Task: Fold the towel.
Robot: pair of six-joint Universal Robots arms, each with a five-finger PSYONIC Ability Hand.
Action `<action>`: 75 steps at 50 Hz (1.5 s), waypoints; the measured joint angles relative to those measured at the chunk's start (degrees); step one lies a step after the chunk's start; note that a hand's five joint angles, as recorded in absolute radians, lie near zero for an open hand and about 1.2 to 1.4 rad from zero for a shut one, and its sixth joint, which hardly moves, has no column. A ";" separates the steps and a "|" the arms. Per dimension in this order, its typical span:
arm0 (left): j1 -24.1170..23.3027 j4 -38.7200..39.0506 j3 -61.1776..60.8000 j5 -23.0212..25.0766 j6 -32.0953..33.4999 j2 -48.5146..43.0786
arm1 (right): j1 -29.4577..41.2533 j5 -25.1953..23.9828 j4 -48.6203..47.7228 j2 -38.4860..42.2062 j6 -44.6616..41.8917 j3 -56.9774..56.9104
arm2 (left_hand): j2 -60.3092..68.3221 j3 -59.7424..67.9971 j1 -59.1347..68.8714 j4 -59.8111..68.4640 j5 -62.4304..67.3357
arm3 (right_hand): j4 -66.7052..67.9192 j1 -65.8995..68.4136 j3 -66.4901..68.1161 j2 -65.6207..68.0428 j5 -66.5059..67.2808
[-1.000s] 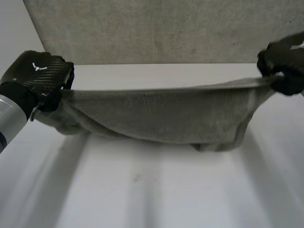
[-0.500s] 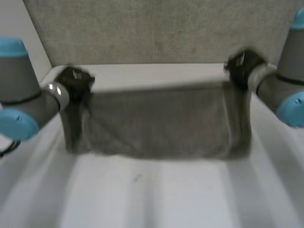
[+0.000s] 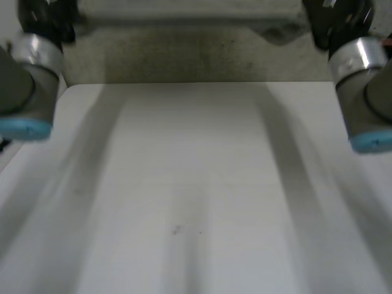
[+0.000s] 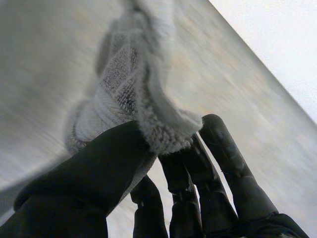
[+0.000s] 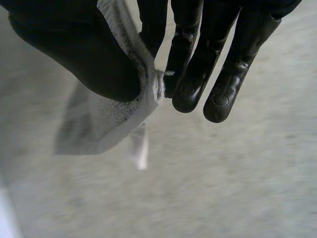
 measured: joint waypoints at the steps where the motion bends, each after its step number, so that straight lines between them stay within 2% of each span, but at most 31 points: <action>1: -0.01 0.21 -1.66 0.03 -0.06 -0.10 | -0.03 -0.40 0.08 0.13 0.02 1.38 | 0.00 0.00 0.00 0.00 0.00 | 0.00 0.04 0.00 0.00 0.00; 8: -0.22 4.54 -13.12 0.36 0.12 -5.17 | 0.14 -1.56 0.48 4.64 0.04 8.99 | 0.00 0.00 0.00 0.01 0.00 | 0.00 0.06 0.02 0.00 0.04; 9: -0.29 6.47 -16.00 0.51 0.32 -8.00 | 0.47 -1.53 0.69 8.06 0.04 11.31 | 0.00 0.00 0.00 0.01 0.00 | 0.00 0.06 0.03 0.00 0.04; 13: -0.35 8.04 -18.98 0.58 0.58 -11.52 | 0.82 -1.35 1.51 11.34 0.02 13.05 | 0.00 0.00 0.00 0.01 0.00 | 0.00 0.06 0.03 0.00 0.04; 16: -0.26 8.04 -22.22 0.56 0.94 -13.87 | 0.98 -1.09 5.01 13.79 0.02 14.63 | 0.00 0.00 0.00 0.01 0.00 | 0.00 0.06 0.03 0.00 0.04; 21: 0.00 4.44 -26.51 0.54 2.46 -11.55 | 0.67 -0.92 13.61 11.40 0.00 15.53 | 0.00 0.00 0.00 0.02 0.00 | 0.00 0.06 0.03 0.00 0.04; 23: 0.12 -0.08 -29.69 0.54 4.78 -7.58 | 0.45 -0.94 20.90 8.15 -0.11 15.85 | 0.00 0.00 0.00 0.01 0.00 | 0.00 0.06 0.03 0.00 0.04; 25: 0.16 -1.58 -30.58 0.53 5.56 -6.31 | 0.38 -0.93 23.14 7.18 -0.17 15.92 | 0.00 0.00 0.00 0.01 0.00 | 0.00 0.06 0.03 0.00 0.04; 26: 0.21 -7.21 -33.37 0.52 8.40 -1.75 | 0.01 -1.02 31.03 3.98 -0.42 16.06 | 0.00 0.00 0.00 0.01 0.00 | 0.00 0.06 0.03 0.00 0.04; 27: 0.21 -9.30 -34.29 0.52 9.42 -0.16 | -0.15 -1.04 33.80 2.93 -0.52 16.11 | 0.00 0.00 0.00 0.02 0.00 | 0.00 0.06 0.03 0.00 0.04; 30: 0.17 -13.50 -35.87 0.53 11.32 2.80 | -0.46 -1.17 38.31 1.34 -0.72 16.17 | 0.00 0.00 0.00 0.01 0.00 | 0.00 0.06 0.03 0.00 0.04; 31: -0.10 -22.58 -38.20 0.68 14.68 8.04 | -1.46 -1.60 48.73 -1.87 -1.84 16.59 | 0.00 0.00 0.00 0.02 0.00 | 0.00 0.06 0.03 0.00 0.04; 34: -0.48 -29.36 -39.29 0.97 16.72 11.39 | -2.12 -1.96 54.42 -3.71 -3.29 17.03 | 0.00 0.00 0.00 0.02 0.00 | 0.00 0.06 0.03 0.00 0.04; 35: -0.87 -33.69 -39.66 1.31 17.91 13.47 | -2.47 -2.19 56.95 -4.65 -4.44 17.31 | 0.00 0.00 0.00 0.02 0.00 | 0.00 0.06 0.03 0.00 0.04; 38: -1.49 -36.66 -39.34 1.77 18.77 15.08 | -2.74 -2.46 57.91 -5.58 -6.23 17.40 | 0.00 0.00 0.00 0.02 0.00 | 0.00 0.06 0.03 0.00 0.04; 42: -2.08 -34.65 -37.84 2.05 18.91 14.60 | -2.54 -2.38 54.36 -4.79 -6.86 16.72 | 0.00 0.00 0.00 0.03 0.00 | 0.00 0.06 0.03 0.00 0.04; 44: -2.54 -29.51 -35.60 2.13 18.89 12.07 | -2.18 -1.90 48.89 -2.25 -6.56 15.12 | 0.00 0.00 0.00 0.02 0.00 | 0.00 0.06 0.03 0.00 0.04; 46: -2.65 -27.59 -34.68 2.15 18.87 10.96 | -2.08 -1.72 47.39 -1.45 -6.33 14.54 | 0.00 0.00 0.00 0.02 0.00 | 0.00 0.06 0.03 0.00 0.04; 49: -2.94 -18.46 -28.89 2.09 18.75 4.17 | -1.24 0.37 37.68 4.86 -3.52 9.84 | 0.00 0.00 0.00 0.02 0.00 | 0.00 0.06 0.03 0.00 0.04; 54: -3.09 -10.85 -20.78 2.08 18.86 -4.38 | 0.27 3.29 28.03 12.37 -0.64 3.73 | 0.00 0.00 0.00 0.02 0.00 | 0.00 0.06 0.03 0.00 0.04; 59: -3.27 -6.99 -11.60 2.04 19.03 -12.74 | 1.20 5.43 20.68 18.17 0.13 -1.17 | 0.00 0.00 0.00 0.02 0.00 | 0.00 0.06 0.03 0.00 0.04; 60: -3.35 -6.46 -7.61 2.04 19.07 -16.05 | 1.41 6.16 16.75 21.32 -0.16 -3.76 | 0.00 0.00 0.00 0.02 0.00 | 0.00 0.06 0.03 0.00 0.04; 65: -3.61 -6.36 1.34 2.09 19.14 -23.62 | 1.52 6.83 9.60 27.53 -1.60 -8.48 | 0.00 0.00 0.00 0.02 0.00 | -1.28 -1.89 -2.04 -1.93 -1.20; 66: -3.69 -6.44 3.25 2.07 19.17 -25.31 | 1.51 6.89 8.08 29.11 -2.11 -9.56 | -8.39 -8.43 -7.92 -8.43 -6.57 | -13.10 -13.69 -13.08 -12.85 -12.32; 67: -3.74 -6.48 4.22 2.05 19.17 -26.22 | 1.51 6.94 7.37 29.91 -2.39 -10.10 | -8.39 -8.43 -7.92 -8.43 -6.57 | -20.12 -20.53 -21.34 -20.87 -18.98; 68: -3.81 -6.50 5.15 2.04 19.18 -27.11 | 1.51 7.02 6.45 30.98 -2.74 -10.82 | -28.10 -27.65 -30.60 -26.53 -26.19 | -22.49 -22.83 -22.49 -22.01 -21.23; 69: -3.89 -6.48 6.06 2.00 19.19 -27.99 | 1.50 7.10 5.78 31.80 -3.02 -11.39 | -37.04 -36.44 -40.91 -37.03 -35.32 | -37.28 -35.77 -38.38 -34.68 -35.84; 70: -3.93 -6.48 6.45 1.99 19.18 -28.36 | 1.50 7.17 5.28 32.43 -3.21 -11.84 | -37.04 -36.44 -40.91 -37.03 -35.32 | -37.28 -35.77 -38.38 -34.68 -35.84; 71: -4.09 -6.40 7.31 1.92 19.17 -29.18 | 1.51 7.31 4.52 33.38 -3.47 -12.54 | -52.84 -52.86 -50.27 -52.91 -51.77 | -53.49 -42.67 -53.31 -39.91 -51.66; 75: -4.51 -6.02 7.50 1.66 19.06 -29.07 | 1.53 7.49 4.00 32.80 -2.65 -12.45 | -56.52 -56.33 -54.26 -56.43 -55.38 | -54.93 -42.88 -55.64 -40.08 -53.57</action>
